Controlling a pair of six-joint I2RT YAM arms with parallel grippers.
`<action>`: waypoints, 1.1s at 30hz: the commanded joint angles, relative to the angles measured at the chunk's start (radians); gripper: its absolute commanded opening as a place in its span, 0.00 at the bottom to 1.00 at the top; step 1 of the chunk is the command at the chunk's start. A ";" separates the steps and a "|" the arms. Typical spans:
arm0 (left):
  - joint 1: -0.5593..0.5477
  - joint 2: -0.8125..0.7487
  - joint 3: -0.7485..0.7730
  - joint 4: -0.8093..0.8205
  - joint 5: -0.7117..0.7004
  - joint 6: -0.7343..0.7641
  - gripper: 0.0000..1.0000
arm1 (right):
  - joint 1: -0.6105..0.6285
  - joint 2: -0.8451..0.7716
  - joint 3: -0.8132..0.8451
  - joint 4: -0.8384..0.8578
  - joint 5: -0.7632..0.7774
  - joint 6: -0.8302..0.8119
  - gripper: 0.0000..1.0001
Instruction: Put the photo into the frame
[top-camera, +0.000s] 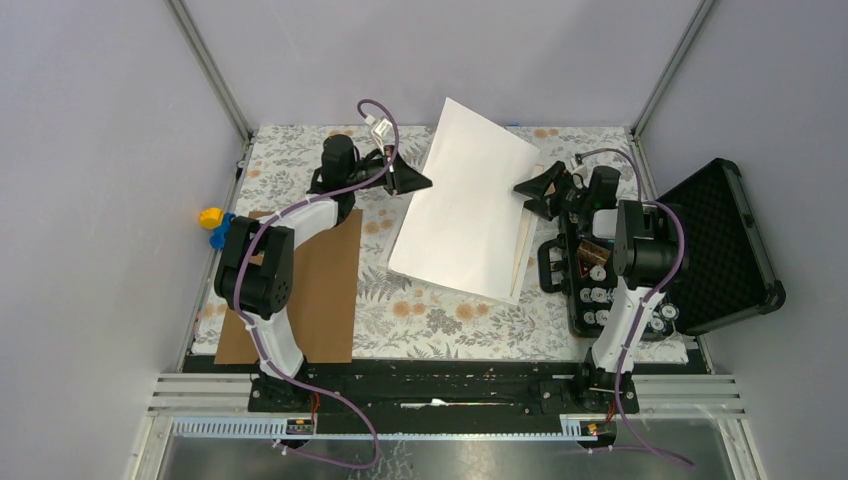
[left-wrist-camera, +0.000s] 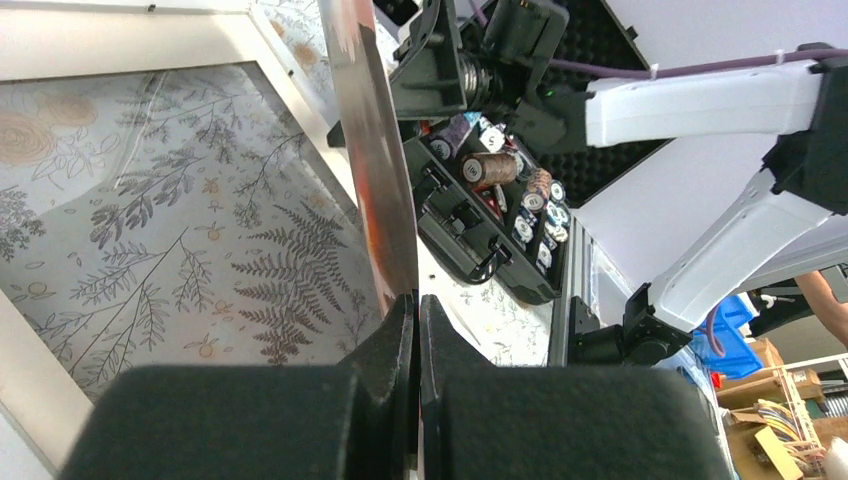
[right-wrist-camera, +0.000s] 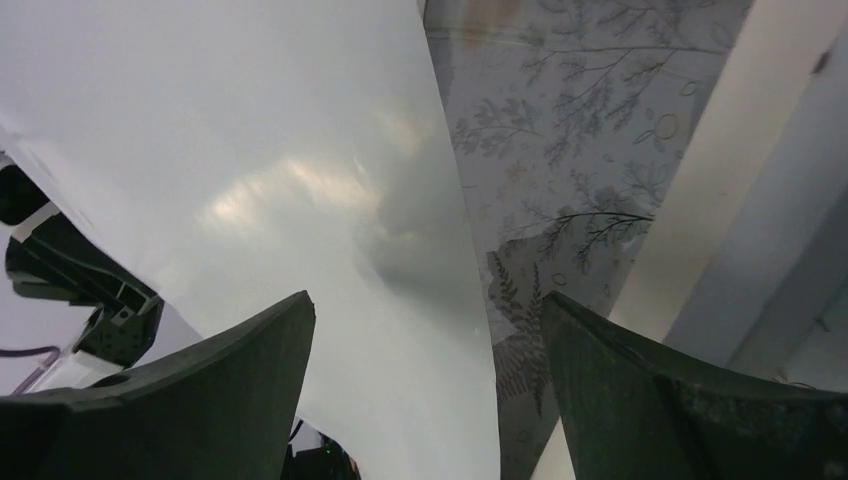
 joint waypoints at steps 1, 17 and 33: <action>0.009 -0.022 -0.014 0.222 0.032 -0.103 0.00 | 0.033 0.023 -0.046 0.348 -0.105 0.181 0.89; 0.040 0.121 0.109 -0.025 -0.096 -0.072 0.07 | 0.029 -0.149 -0.258 0.578 -0.087 0.393 0.33; 0.059 0.192 0.459 -1.029 -0.623 0.166 0.77 | 0.019 -0.093 0.017 -0.282 0.065 -0.079 0.00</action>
